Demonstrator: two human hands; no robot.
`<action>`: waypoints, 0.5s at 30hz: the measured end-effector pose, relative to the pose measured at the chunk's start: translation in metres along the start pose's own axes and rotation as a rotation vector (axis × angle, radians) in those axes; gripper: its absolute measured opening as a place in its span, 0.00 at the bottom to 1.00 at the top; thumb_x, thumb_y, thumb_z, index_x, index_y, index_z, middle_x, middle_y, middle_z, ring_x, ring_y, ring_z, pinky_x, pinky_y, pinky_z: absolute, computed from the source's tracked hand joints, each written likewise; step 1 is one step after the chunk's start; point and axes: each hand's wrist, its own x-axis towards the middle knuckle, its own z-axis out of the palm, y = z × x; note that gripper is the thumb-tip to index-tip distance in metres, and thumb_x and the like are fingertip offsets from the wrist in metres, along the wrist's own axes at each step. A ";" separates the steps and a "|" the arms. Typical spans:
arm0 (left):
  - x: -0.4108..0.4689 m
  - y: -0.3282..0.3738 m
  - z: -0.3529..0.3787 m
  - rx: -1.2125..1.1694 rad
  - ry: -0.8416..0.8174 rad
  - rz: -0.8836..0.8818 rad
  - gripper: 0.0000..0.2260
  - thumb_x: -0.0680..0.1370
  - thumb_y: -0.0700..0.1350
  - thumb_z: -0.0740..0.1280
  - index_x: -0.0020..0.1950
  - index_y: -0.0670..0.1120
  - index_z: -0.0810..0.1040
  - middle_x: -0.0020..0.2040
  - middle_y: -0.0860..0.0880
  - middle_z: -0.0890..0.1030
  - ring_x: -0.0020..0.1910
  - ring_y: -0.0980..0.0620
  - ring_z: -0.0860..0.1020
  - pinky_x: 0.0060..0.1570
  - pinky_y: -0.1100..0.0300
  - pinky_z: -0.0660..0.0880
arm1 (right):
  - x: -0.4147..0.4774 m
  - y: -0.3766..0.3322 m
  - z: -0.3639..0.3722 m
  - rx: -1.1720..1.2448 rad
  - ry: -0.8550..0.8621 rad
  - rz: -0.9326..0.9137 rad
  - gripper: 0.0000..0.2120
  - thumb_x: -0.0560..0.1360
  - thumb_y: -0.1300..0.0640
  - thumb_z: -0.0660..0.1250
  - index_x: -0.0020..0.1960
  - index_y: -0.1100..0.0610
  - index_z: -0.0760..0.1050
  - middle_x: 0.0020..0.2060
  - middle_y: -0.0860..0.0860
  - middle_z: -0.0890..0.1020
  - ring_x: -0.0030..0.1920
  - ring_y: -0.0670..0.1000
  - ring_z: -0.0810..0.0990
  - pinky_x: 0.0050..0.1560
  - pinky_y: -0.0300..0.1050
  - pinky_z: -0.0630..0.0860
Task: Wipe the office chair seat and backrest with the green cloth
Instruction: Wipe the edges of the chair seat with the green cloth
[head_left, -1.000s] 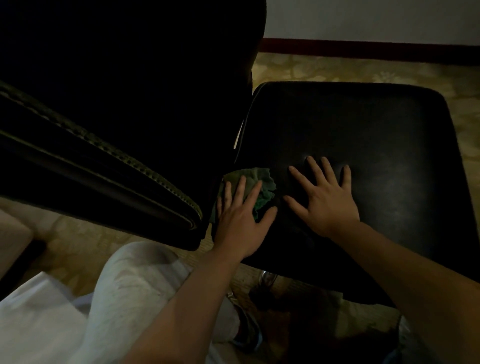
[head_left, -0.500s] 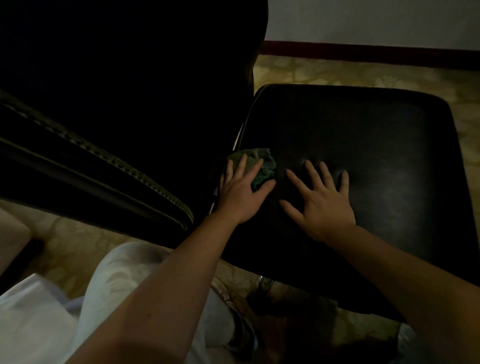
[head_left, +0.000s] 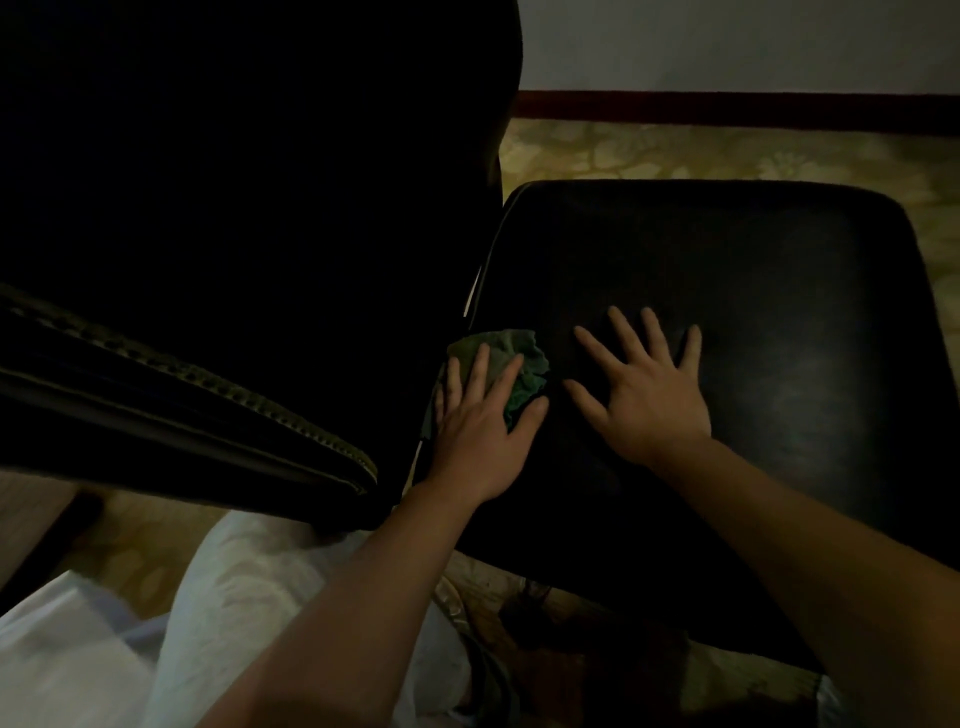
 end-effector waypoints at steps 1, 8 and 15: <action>0.005 0.002 -0.002 0.006 -0.006 -0.004 0.29 0.82 0.67 0.51 0.81 0.64 0.47 0.83 0.55 0.40 0.81 0.48 0.35 0.79 0.45 0.40 | 0.001 0.000 0.001 -0.004 -0.001 0.002 0.33 0.77 0.28 0.39 0.79 0.38 0.44 0.80 0.49 0.47 0.79 0.58 0.42 0.71 0.72 0.38; 0.036 0.015 -0.015 -0.025 -0.045 -0.061 0.29 0.82 0.67 0.51 0.81 0.64 0.48 0.83 0.54 0.41 0.81 0.46 0.37 0.79 0.46 0.39 | 0.002 0.000 0.002 0.007 0.019 -0.003 0.33 0.77 0.28 0.40 0.79 0.38 0.44 0.80 0.49 0.47 0.79 0.58 0.43 0.71 0.71 0.37; 0.029 0.016 -0.011 -0.036 0.006 -0.075 0.30 0.81 0.68 0.52 0.81 0.63 0.52 0.83 0.55 0.43 0.82 0.48 0.38 0.79 0.48 0.41 | 0.002 -0.002 0.000 0.013 0.003 0.003 0.34 0.77 0.28 0.40 0.79 0.39 0.45 0.80 0.50 0.47 0.79 0.58 0.43 0.72 0.71 0.37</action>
